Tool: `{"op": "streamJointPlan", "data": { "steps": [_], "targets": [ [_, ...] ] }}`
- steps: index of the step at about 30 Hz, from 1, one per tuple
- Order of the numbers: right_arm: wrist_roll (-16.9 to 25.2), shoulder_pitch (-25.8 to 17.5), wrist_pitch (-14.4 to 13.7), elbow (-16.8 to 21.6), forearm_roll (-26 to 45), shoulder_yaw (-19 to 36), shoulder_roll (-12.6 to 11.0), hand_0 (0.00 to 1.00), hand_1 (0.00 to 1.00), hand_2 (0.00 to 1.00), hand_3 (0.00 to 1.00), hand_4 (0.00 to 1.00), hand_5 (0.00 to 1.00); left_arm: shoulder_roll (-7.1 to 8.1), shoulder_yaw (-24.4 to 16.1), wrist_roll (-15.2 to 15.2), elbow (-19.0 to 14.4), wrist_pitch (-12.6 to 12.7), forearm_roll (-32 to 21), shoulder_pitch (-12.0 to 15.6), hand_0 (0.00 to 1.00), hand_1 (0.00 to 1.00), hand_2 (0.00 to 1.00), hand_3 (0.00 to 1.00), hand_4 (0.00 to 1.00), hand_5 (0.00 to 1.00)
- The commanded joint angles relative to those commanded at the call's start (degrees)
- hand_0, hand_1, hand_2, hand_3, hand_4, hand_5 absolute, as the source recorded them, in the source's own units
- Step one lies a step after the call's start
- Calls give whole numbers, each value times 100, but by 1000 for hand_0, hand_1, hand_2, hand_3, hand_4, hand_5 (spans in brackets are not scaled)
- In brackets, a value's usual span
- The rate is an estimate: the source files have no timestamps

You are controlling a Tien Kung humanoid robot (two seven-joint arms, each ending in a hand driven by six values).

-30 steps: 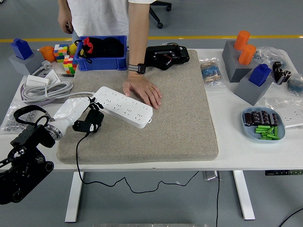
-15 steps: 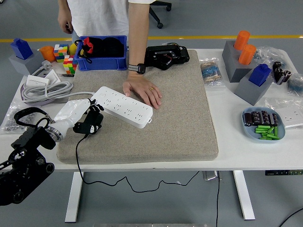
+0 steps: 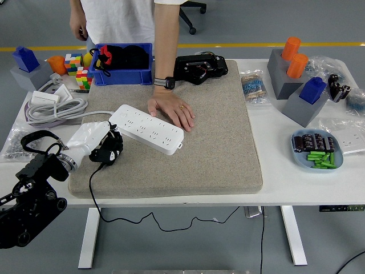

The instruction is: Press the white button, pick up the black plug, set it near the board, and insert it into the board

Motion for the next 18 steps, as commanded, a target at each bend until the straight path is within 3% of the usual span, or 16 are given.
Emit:
{"op": "streamJointPlan", "data": {
  "steps": [9, 10, 15, 16, 18],
  "targets": [
    [4, 4, 0, 2, 3, -8, 4, 710, 630, 643, 604, 653, 375, -5, -15, -191, -48, 126, -16, -6, 216, 226, 262, 371, 442, 2],
    [5, 6, -1, 2, 1, -5, 5, 709, 630, 643, 605, 652, 375, -5, -18, -228, -50, 147, -17, -6, 273, 347, 316, 458, 600, 2],
    [5, 6, -2, -1, 4, -3, 7, 709, 630, 643, 605, 652, 375, -8, -38, -393, -51, 194, -92, -6, 273, 347, 316, 458, 600, 2],
    [5, 5, -1, -1, 4, -6, 7, 710, 630, 642, 604, 653, 372, -9, -44, -419, -50, 197, -103, -6, 409, 625, 569, 694, 865, 2],
    [4, 4, 0, -2, 5, -10, 8, 710, 630, 642, 604, 653, 372, -11, -47, -479, -49, 214, -148, -10, 409, 625, 569, 694, 865, 2]
  ]
}}
